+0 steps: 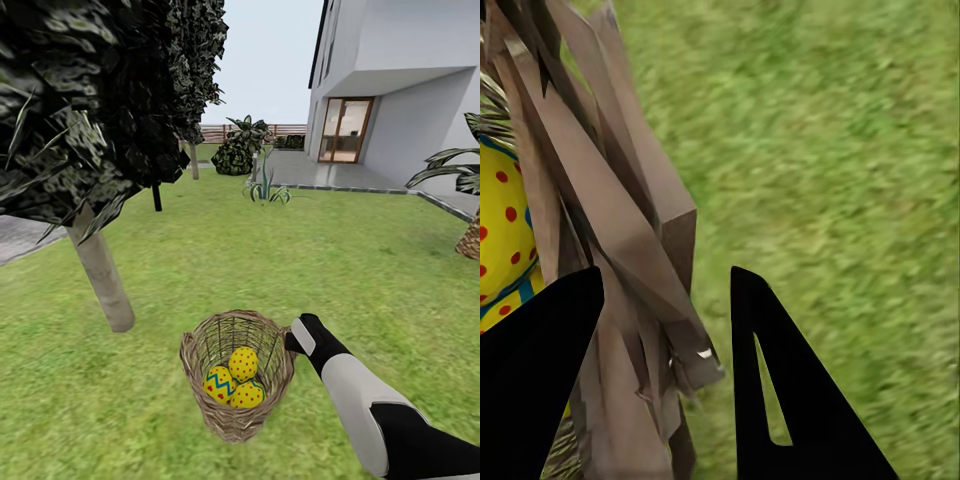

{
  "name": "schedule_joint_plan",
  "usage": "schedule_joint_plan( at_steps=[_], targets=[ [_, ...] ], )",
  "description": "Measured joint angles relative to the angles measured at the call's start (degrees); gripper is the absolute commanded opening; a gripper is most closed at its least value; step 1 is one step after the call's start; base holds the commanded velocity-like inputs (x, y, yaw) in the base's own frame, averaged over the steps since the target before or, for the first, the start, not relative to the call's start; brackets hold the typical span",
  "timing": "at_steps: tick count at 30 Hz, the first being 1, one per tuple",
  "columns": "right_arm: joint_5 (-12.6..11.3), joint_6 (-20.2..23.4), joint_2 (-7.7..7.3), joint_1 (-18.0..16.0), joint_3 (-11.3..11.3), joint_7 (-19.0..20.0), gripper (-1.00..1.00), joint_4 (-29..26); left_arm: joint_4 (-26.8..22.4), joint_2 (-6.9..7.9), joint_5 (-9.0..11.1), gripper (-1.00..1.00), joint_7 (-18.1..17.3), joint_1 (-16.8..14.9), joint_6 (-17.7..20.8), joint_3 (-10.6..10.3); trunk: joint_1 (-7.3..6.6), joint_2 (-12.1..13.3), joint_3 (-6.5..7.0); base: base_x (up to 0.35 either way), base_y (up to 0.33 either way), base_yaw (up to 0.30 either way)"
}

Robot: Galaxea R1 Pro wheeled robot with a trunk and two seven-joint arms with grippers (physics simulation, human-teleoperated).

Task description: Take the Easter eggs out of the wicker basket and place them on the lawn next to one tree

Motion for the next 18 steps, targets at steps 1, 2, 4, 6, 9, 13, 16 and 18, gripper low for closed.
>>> schedule_joint_plan(
  at_steps=[1, 2, 4, 6, 9, 13, 16, 18],
  targets=[
    [0.0, 0.01, 0.0, 0.0, 0.01, 0.0, -1.0, 0.0, 0.0, 0.0, 0.0, 1.0, 0.0, 0.0, 0.0, 0.0, 0.0, 0.0, 0.0, 0.328, 0.0, 0.0],
    [-0.01, 0.0, 0.0, 0.0, 0.0, 0.0, -1.0, 0.0, 0.0, 0.0, 0.0, 1.0, 0.0, 0.0, 0.0, 0.0, 0.0, 0.0, 0.0, 0.328, 0.0, 0.0],
    [-0.01, 0.0, 0.0, 0.0, 0.0, 0.0, -1.0, 0.0, 0.0, 0.0, 0.0, 1.0, 0.0, 0.0, 0.0, 0.0, 0.0, 0.0, 0.0, 0.328, 0.0, 0.0],
    [-0.02, 0.0, 0.0, 0.0, 0.0, 0.0, -1.0, 0.0, 0.0, 0.0, 0.0, 1.0, 0.0, 0.0, 0.0, 0.0, 0.0, 0.0, 0.0, 0.328, -0.015, 0.0],
    [-0.08, -0.02, 0.04, 0.0, 0.02, 0.0, -1.0, 0.0, 0.0, 0.0, 0.0, 1.0, 0.0, 0.0, 0.0, 0.0, 0.0, 0.0, 0.0, 0.328, -0.056, 0.0],
    [-0.02, -0.02, 0.05, 0.0, 0.04, 0.01, -1.0, 0.0, 0.0, 0.0, 0.0, 1.0, 0.0, 0.0, 0.0, 0.0, 0.0, 0.0, 0.0, 0.328, -0.075, 0.0],
    [0.1, 0.04, 0.04, 0.0, 0.05, 0.0, -1.0, 0.01, 0.0, 0.0, -0.01, 1.0, 0.0, 0.0, 0.0, -0.01, 0.0, 0.0, 0.0, 0.328, -0.081, 0.0],
    [-0.09, -0.02, 0.06, 0.0, 0.02, 0.01, -1.0, 0.0, 0.0, 0.0, -0.01, 1.0, 0.0, 0.0, -0.01, -0.01, 0.0, 0.0, 0.0, 0.328, -0.092, 0.0]
  ],
)
